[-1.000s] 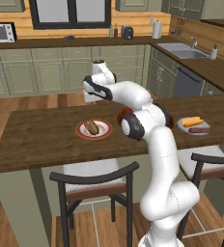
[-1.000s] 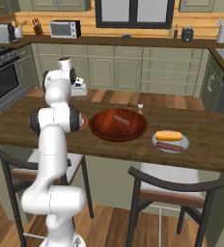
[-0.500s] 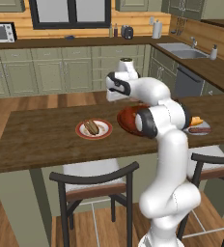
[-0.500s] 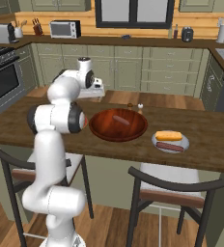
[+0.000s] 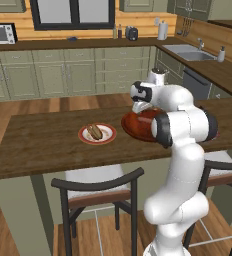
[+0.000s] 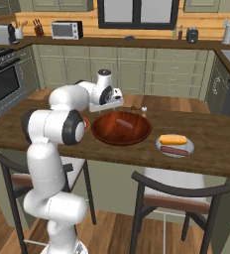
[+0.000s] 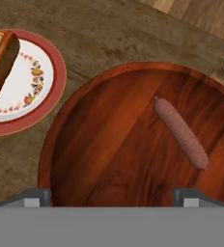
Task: Place one bun and one sausage from the bowl on each plate.
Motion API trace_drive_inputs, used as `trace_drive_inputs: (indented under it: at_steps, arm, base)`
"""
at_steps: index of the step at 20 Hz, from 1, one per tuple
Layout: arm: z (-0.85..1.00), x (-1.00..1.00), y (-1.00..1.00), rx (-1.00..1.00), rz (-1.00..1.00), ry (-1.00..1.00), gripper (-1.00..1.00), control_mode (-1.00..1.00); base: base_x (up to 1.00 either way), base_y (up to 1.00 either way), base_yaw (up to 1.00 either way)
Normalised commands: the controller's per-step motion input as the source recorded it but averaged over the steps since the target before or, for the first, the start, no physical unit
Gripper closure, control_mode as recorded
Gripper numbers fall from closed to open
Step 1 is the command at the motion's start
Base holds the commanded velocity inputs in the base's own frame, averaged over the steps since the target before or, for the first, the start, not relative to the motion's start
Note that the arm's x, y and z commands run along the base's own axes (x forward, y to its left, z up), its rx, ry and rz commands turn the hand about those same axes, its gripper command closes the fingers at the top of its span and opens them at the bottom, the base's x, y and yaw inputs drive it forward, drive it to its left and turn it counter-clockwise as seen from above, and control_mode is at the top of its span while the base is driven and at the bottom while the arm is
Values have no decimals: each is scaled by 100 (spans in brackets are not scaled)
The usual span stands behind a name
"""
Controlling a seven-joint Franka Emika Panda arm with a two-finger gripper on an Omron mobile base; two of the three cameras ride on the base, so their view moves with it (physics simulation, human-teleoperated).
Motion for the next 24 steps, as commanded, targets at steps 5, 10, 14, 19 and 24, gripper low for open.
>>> trace_drive_inputs:
  at_steps: [5, 10, 14, 19, 24]
  arm:
    - [-17, 6, -41, 0, 10, 0, -100, -100]
    - [-30, 4, -21, -3, 2, -4, -100, -100]
    - [-21, 19, 0, -11, 1, -1, -100, -100]
    - [-15, 25, 0, -10, 0, 0, -100, -100]
    - [-10, 27, 0, -2, 0, 0, -100, -100]
  base:
    - [0, 0, 0]
    - [0, 0, 0]
    - [0, 0, 0]
    - [0, 0, 0]
    - [0, 0, 0]
